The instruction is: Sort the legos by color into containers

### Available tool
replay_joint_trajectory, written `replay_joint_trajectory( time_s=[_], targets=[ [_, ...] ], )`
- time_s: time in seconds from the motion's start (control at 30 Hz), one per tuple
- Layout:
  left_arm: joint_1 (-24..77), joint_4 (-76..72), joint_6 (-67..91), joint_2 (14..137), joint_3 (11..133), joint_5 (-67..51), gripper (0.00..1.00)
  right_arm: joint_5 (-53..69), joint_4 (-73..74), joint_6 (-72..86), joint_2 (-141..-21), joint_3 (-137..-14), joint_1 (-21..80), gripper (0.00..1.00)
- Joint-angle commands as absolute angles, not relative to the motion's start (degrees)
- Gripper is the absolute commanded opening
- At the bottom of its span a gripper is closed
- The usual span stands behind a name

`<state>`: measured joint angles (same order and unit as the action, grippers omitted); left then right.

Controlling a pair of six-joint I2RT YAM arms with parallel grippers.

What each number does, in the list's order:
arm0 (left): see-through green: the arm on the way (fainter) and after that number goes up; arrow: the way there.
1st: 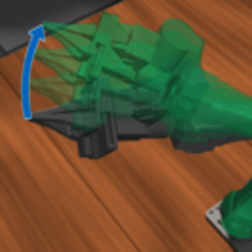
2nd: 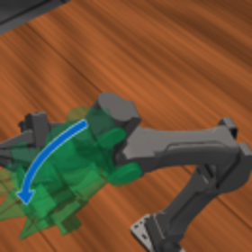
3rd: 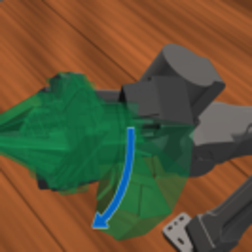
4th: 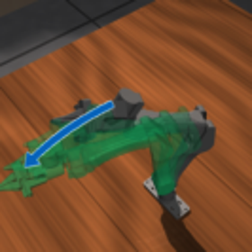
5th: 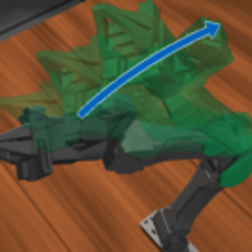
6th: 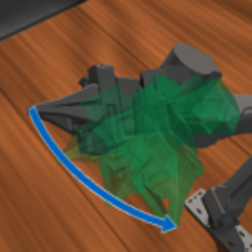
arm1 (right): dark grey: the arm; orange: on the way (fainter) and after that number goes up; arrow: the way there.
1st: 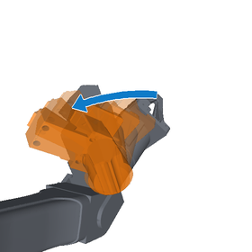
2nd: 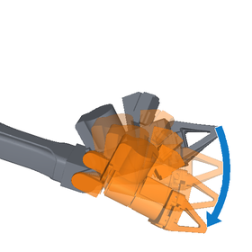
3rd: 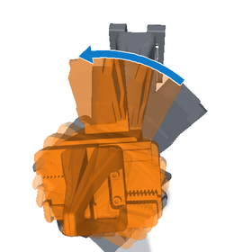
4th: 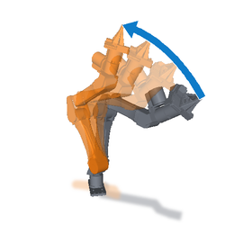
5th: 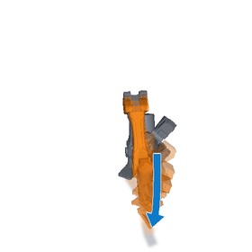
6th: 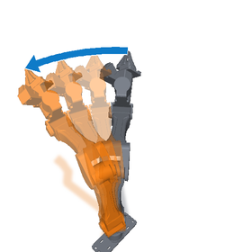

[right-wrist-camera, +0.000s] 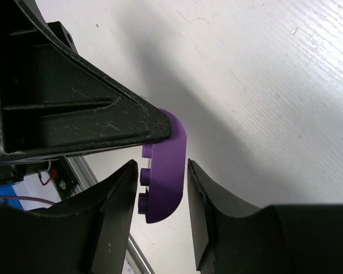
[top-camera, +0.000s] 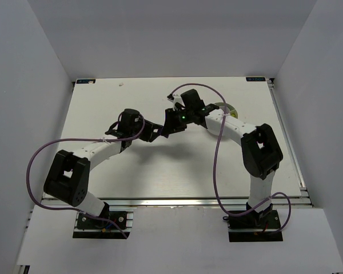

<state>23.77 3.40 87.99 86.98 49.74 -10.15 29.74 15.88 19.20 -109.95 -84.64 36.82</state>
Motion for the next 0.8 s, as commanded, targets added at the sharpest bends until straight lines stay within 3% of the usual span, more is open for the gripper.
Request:
replay_joint_trajectory(
  time_s=[0.0,0.1,0.17,0.23,0.27,0.3,0.53,0.77],
  targets=[
    [24.08,2.73,88.07,84.64,49.05,-10.72,0.19,29.01,14.06,17.32,-106.88,-86.75,36.74,0.44],
    [24.08,2.37,88.15,84.46,48.78,-10.72,0.20,29.09,14.59,16.70,-106.79,-86.49,36.74,0.34],
    [24.08,2.64,87.89,84.38,48.78,-10.63,0.22,30.06,14.59,15.91,-106.26,-86.22,36.83,0.12],
    [24.08,2.99,87.80,84.29,48.78,-10.11,0.40,30.50,14.50,14.69,-105.39,-85.96,36.74,0.00],
    [24.08,2.90,87.28,84.20,48.78,-9.76,0.48,30.50,14.59,14.16,-104.95,-85.96,36.74,0.00],
    [24.08,2.73,86.84,83.85,48.87,-9.49,0.66,30.50,14.76,13.28,-104.51,-86.04,36.65,0.00],
    [24.08,5.35,82.27,80.17,50.36,-4.93,0.98,27.34,22.73,-1.73,-99.41,-87.97,34.90,0.00],
    [23.91,13.00,73.40,72.97,49.66,4.65,0.98,25.58,41.64,-26.17,-97.30,-94.29,24.36,0.00]
  ],
)
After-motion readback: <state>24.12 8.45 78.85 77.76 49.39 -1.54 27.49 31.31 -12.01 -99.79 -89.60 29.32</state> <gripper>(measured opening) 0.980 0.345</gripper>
